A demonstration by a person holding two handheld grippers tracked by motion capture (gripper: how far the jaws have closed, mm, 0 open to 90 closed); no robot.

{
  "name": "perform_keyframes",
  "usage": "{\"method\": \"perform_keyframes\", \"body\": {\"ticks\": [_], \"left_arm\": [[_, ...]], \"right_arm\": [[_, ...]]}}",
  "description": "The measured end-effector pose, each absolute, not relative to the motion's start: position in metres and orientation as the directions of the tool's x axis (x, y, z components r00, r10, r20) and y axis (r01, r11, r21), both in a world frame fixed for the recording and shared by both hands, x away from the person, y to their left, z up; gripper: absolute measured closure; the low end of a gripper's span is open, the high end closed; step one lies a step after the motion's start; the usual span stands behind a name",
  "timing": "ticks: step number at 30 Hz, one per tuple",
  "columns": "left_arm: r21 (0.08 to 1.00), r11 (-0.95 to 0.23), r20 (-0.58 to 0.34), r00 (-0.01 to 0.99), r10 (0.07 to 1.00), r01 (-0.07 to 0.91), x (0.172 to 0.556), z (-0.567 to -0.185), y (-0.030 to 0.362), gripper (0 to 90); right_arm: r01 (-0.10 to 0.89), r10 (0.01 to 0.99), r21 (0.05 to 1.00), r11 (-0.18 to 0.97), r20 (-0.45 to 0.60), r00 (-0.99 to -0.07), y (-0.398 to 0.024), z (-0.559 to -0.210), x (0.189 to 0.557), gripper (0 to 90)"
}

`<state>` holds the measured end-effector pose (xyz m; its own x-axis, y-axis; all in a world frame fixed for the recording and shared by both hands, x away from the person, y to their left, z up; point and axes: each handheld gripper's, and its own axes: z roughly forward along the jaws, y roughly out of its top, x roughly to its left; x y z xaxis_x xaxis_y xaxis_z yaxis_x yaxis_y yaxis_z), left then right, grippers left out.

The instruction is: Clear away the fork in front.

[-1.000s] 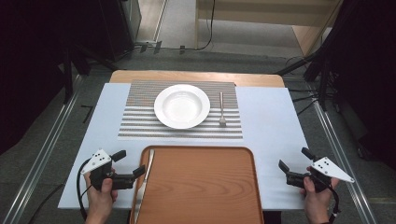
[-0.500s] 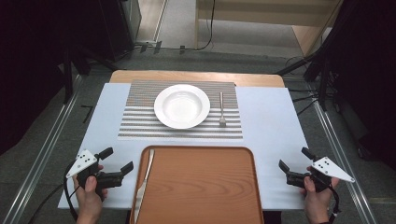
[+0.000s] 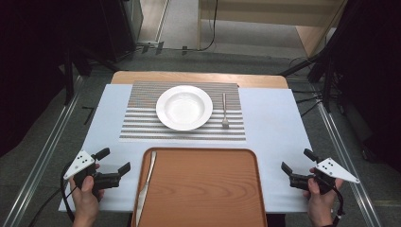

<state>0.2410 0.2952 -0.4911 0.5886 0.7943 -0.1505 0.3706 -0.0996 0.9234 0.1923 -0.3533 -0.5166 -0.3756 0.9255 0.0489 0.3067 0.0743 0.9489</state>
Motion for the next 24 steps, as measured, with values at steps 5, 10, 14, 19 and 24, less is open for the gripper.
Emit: {"method": "perform_keyframes", "body": {"ticks": [5,10,14,19,24], "left_arm": [[0.923,-0.1,-0.146,0.579,0.802,0.371,0.244,-0.491,0.302,0.0],[0.928,-0.076,-0.156,0.565,0.81,0.365,0.246,-0.491,0.309,0.0],[0.935,-0.097,-0.127,0.576,0.808,0.341,0.247,-0.49,0.312,0.0],[0.937,-0.101,-0.123,0.584,0.802,0.335,0.248,-0.493,0.311,0.0],[0.94,-0.087,-0.137,0.601,0.788,0.329,0.248,-0.496,0.31,0.0]], "right_arm": [[0.308,0.922,0.948,0.077,0.05,-0.384,-0.348,-0.512,0.193,0.0],[0.312,0.917,0.947,0.073,0.059,-0.394,-0.342,-0.503,0.197,0.0],[0.318,0.915,0.944,0.082,0.055,-0.4,-0.335,-0.497,0.199,0.0],[0.324,0.908,0.941,0.099,0.048,-0.417,-0.325,-0.489,0.202,0.0],[0.332,0.902,0.937,0.112,0.044,-0.43,-0.317,-0.483,0.208,0.0]]}}
